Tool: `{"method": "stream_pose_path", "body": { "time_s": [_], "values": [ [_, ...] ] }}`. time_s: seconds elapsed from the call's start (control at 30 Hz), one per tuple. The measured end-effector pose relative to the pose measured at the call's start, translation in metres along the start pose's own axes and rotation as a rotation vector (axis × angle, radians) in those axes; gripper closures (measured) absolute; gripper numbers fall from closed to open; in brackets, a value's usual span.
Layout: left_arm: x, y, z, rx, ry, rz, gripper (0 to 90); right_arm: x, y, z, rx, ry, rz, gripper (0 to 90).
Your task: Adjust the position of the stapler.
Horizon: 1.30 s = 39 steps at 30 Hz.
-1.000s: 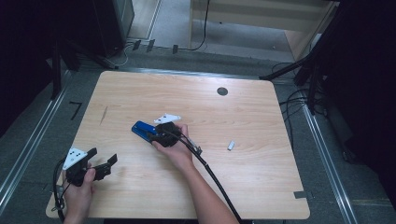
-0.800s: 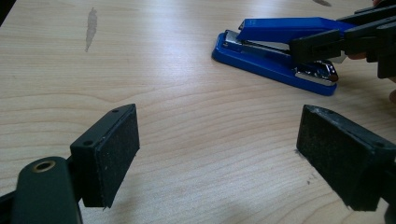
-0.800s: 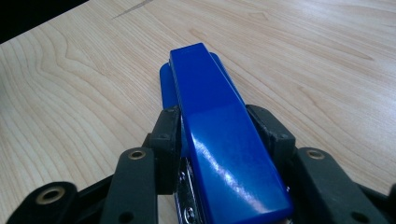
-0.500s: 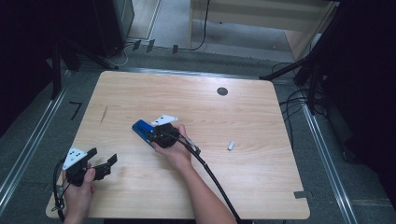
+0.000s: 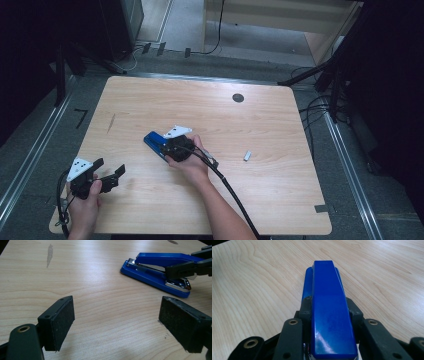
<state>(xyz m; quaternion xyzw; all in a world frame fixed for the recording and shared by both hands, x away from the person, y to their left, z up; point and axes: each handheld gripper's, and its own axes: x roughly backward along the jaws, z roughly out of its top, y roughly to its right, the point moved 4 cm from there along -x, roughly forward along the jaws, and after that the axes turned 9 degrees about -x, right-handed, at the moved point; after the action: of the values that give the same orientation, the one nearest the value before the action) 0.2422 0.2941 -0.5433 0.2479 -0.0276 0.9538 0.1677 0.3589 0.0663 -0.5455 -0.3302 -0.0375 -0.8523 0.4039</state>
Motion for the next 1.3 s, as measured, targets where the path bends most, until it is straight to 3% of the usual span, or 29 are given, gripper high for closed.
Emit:
{"method": "stream_pose_path", "body": {
  "time_s": [0.23,0.67,1.3],
  "values": [
    [0.000,0.001,0.000,-0.008,-0.004,0.004,13.3,0.011,0.003,-0.008,0.013,0.003,0.007,67.5],
    [0.000,0.000,0.000,-0.014,-0.009,0.017,13.3,0.050,0.017,-0.036,0.040,-0.003,0.009,67.5],
    [0.000,0.001,0.000,-0.020,-0.009,0.015,13.3,0.095,0.030,-0.075,0.024,0.029,0.014,67.5]
  ]
}}
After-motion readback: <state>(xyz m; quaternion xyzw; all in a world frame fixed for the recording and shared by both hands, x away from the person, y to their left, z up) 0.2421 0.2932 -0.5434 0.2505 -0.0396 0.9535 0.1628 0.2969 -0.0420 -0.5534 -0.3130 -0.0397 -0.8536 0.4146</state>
